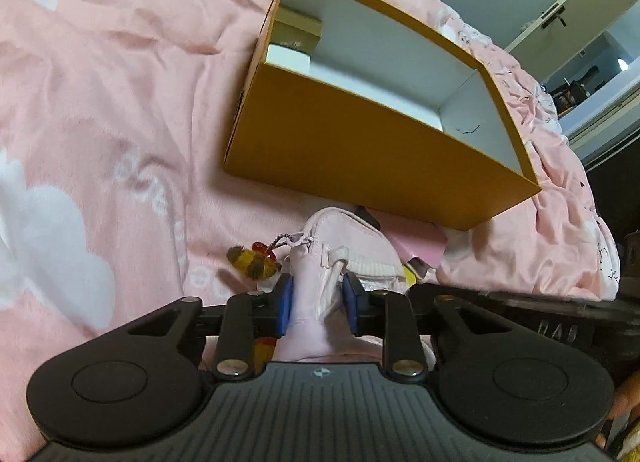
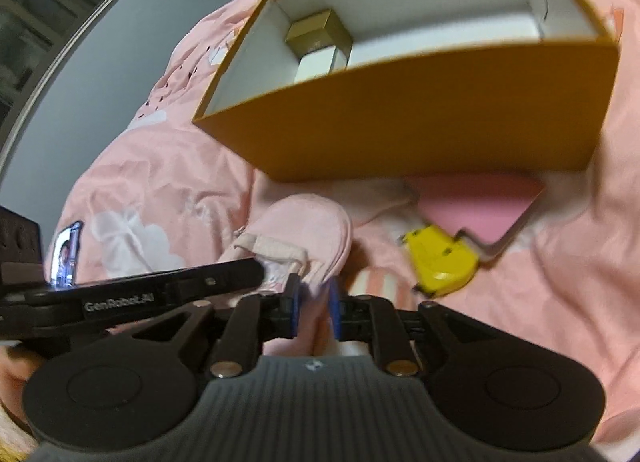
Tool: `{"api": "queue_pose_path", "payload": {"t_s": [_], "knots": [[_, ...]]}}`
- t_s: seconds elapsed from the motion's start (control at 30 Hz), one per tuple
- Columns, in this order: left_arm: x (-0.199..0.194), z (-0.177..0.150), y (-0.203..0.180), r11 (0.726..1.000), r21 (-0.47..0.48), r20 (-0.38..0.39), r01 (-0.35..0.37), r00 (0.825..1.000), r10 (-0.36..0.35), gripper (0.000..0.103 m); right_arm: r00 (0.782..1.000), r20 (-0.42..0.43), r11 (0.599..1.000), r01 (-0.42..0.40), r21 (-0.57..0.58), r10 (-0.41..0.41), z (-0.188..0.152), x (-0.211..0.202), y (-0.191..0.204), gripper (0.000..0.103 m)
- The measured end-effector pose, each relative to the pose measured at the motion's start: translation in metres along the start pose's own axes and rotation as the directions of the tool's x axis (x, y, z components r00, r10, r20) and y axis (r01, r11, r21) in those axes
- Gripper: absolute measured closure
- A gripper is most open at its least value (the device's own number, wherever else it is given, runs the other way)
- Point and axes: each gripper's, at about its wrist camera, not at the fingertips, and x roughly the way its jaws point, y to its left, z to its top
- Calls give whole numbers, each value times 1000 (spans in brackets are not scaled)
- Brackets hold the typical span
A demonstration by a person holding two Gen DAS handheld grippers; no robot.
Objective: Organize objects
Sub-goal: 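Grasp the pink flat case with the right gripper while the left gripper holds the pink bag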
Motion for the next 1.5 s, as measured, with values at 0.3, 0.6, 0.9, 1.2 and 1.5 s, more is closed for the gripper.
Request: {"api": "queue_pose_path", "payload": {"t_s": [0.3,0.6,0.9,1.2,1.5], "knots": [[-4,10,-2,1000,8,90,9,996,-10,80,984,110,940,96,328,-139,14,-17,-84,59],[13,20,-1,1000,0,72,-8,997,8,80,989,67,875,84,477,-131,16,15,-127,58],[18,21,0,1000,7,54,-22,998,22,80,996,73,849,-1,528,-43,22,49,-157,42],[5,16,0,1000,2,72,-7,997,7,80,994,105,843,-28,537,-34,5,11,-137,80],[-5,6,0,1000,-2,23,0,1000,0,80,990,-21,916,135,377,-137,-16,-22,-87,80]]}}
